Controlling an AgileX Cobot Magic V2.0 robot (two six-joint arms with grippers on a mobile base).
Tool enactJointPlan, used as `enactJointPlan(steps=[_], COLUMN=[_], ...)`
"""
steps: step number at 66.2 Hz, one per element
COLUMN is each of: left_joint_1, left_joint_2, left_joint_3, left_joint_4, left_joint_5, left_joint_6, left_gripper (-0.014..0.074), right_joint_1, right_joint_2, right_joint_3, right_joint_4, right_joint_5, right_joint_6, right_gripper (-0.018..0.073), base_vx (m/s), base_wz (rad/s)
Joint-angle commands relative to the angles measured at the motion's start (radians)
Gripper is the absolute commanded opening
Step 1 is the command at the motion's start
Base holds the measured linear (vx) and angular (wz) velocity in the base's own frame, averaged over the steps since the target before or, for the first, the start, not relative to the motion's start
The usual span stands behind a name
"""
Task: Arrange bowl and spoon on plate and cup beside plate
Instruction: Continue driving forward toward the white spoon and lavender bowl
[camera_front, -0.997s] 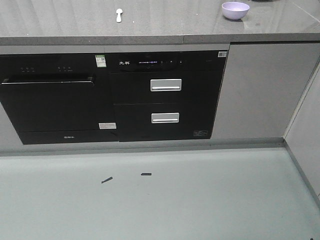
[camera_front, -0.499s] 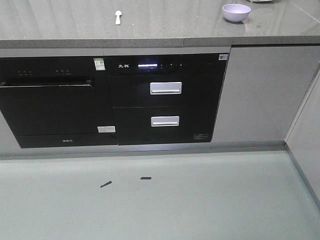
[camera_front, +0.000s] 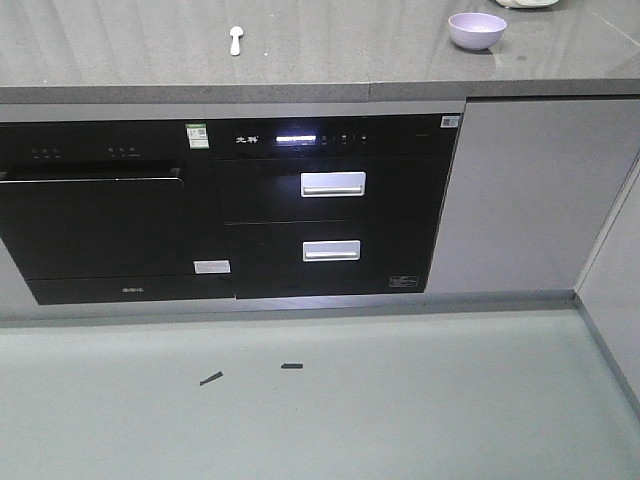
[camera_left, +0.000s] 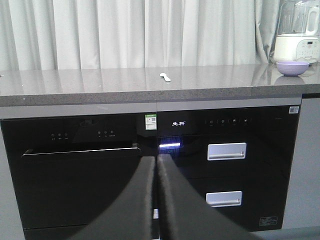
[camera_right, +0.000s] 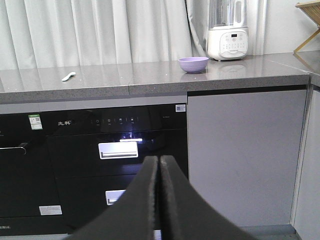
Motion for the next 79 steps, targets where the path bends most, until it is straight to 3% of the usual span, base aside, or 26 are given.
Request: enactJointPlan(steps=[1, 79], left_joint_1=[0.0, 0.0], left_joint_2=[0.004, 0.004], left_joint_3=[0.03, 0.03], left_joint_4=[-0.001, -0.001], left_joint_5=[-0.068, -0.068], left_joint_6=[-0.006, -0.006], left_gripper=[-0.0006, -0.0006], right_joint_1=[-0.006, -0.006], right_joint_2=[0.006, 0.006], right_joint_3=[0.016, 0.016], right_joint_4=[-0.011, -0.011], right_joint_5=[-0.076, -0.076], right_joint_6=[-0.009, -0.009], right_gripper=[-0.0005, -0.0005], base_vx=[0.07, 0.07], base_wz=[0.0, 0.01])
